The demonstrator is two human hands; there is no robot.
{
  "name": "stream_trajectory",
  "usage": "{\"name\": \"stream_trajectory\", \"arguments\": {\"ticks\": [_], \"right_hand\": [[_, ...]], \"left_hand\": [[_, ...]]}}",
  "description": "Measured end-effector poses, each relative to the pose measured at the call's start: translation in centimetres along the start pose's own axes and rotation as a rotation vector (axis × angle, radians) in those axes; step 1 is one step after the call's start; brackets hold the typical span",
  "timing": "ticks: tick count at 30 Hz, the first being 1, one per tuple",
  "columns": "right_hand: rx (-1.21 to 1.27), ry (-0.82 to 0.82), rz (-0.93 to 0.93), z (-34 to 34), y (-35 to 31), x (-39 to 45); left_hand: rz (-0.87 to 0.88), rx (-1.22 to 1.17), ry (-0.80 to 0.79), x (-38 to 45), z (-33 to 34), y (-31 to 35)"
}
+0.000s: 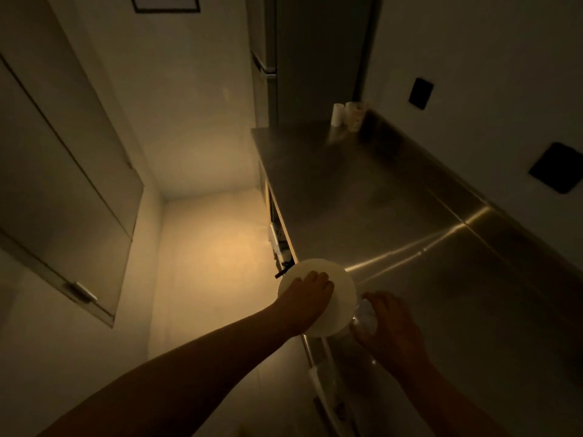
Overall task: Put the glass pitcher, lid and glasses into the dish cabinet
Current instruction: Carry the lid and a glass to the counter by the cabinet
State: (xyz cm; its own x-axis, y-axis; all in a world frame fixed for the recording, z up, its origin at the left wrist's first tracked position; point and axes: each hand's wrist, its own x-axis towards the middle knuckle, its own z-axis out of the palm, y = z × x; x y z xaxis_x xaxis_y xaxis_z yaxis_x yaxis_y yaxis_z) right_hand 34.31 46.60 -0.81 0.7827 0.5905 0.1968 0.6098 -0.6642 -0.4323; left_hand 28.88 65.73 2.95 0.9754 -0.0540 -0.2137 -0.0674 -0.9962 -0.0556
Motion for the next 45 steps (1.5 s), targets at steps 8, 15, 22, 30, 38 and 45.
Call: {"name": "stream_trajectory", "arguments": {"ticks": [8, 15, 22, 30, 38, 45], "right_hand": [[0.023, 0.027, -0.038, 5.3, -3.9, 14.2], [0.003, 0.024, 0.000, 9.9, -7.2, 25.3], [-0.033, -0.004, 0.002, 12.8, -8.1, 36.4], [0.006, -0.006, 0.054, 15.1, -6.5, 50.8], [-0.044, -0.048, 0.115, 16.0, -4.3, 63.0], [-0.150, -0.046, 0.186, 17.1, -3.2, 71.0]], "left_hand": [[-0.059, 0.026, 0.007, 6.1, 0.0, -14.0], [-0.053, 0.048, 0.055, 11.4, -0.9, -26.0], [-0.030, 0.049, 0.066, 17.9, -2.1, -34.4], [-0.009, 0.102, 0.032, 29.1, -4.5, -43.5], [0.043, 0.136, 0.012, 40.7, -6.6, -50.0], [0.129, 0.160, -0.023, 49.4, -6.3, -55.5]]}}
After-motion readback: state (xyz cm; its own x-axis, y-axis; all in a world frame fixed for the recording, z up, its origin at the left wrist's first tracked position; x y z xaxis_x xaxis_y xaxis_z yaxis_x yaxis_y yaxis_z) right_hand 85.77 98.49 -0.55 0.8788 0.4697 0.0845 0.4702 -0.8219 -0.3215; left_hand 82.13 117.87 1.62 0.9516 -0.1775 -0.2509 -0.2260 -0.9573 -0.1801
